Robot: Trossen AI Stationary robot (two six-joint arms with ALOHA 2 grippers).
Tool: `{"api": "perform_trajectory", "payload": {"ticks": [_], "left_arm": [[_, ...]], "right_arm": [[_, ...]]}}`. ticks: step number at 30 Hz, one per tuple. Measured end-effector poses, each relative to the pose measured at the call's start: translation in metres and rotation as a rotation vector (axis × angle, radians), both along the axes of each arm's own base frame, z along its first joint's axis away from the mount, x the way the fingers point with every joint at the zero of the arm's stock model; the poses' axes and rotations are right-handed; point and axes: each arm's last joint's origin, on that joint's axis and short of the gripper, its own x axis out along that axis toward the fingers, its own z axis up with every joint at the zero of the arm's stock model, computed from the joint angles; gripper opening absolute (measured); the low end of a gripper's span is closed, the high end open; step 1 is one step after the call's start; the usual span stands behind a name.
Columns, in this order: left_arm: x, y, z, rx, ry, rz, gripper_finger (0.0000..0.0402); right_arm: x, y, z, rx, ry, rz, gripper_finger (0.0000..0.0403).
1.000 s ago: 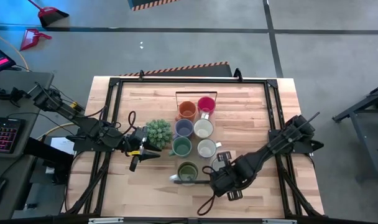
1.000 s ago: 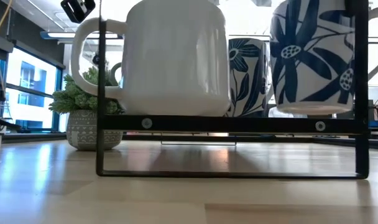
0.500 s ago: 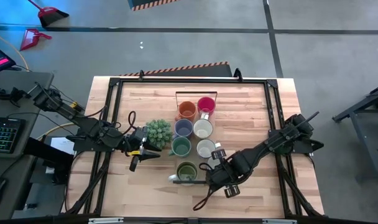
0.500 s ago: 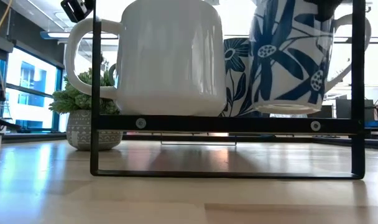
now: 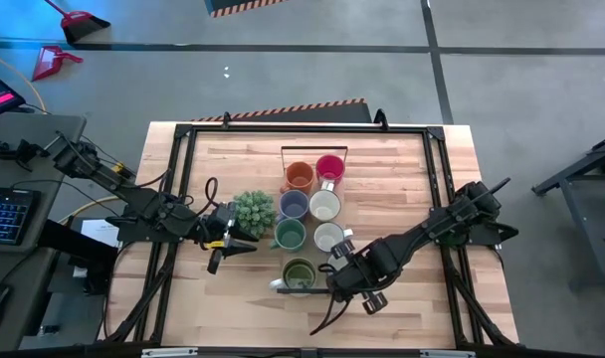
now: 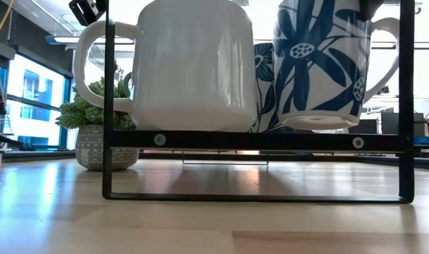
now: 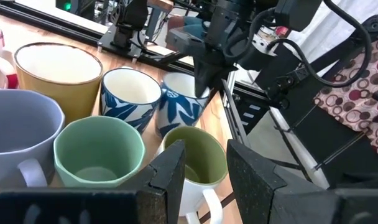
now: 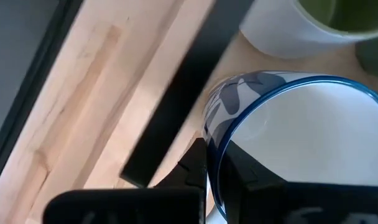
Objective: Place coffee mugs
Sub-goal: Put the blue mug on the shelf
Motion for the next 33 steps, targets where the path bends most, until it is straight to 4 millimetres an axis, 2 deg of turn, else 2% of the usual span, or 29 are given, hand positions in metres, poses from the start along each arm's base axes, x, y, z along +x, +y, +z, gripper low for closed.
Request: {"api": "perform_trajectory", "payload": {"ticks": [13, 29, 33], "left_arm": [[0.0, 0.0, 0.0, 0.004, -0.002, 0.016, 0.0106], [0.0, 0.001, 0.0, 0.004, -0.002, 0.02, 0.0106], [0.0, 0.001, 0.0, 0.004, -0.001, 0.02, 0.0106]], "right_arm": [[0.002, 0.0, 0.0, 0.023, -0.011, 0.092, 0.0], [0.008, -0.004, 0.001, 0.069, -0.025, 0.083, 0.0], [0.014, -0.004, -0.009, 0.064, 0.003, 0.072, 0.0]]}}
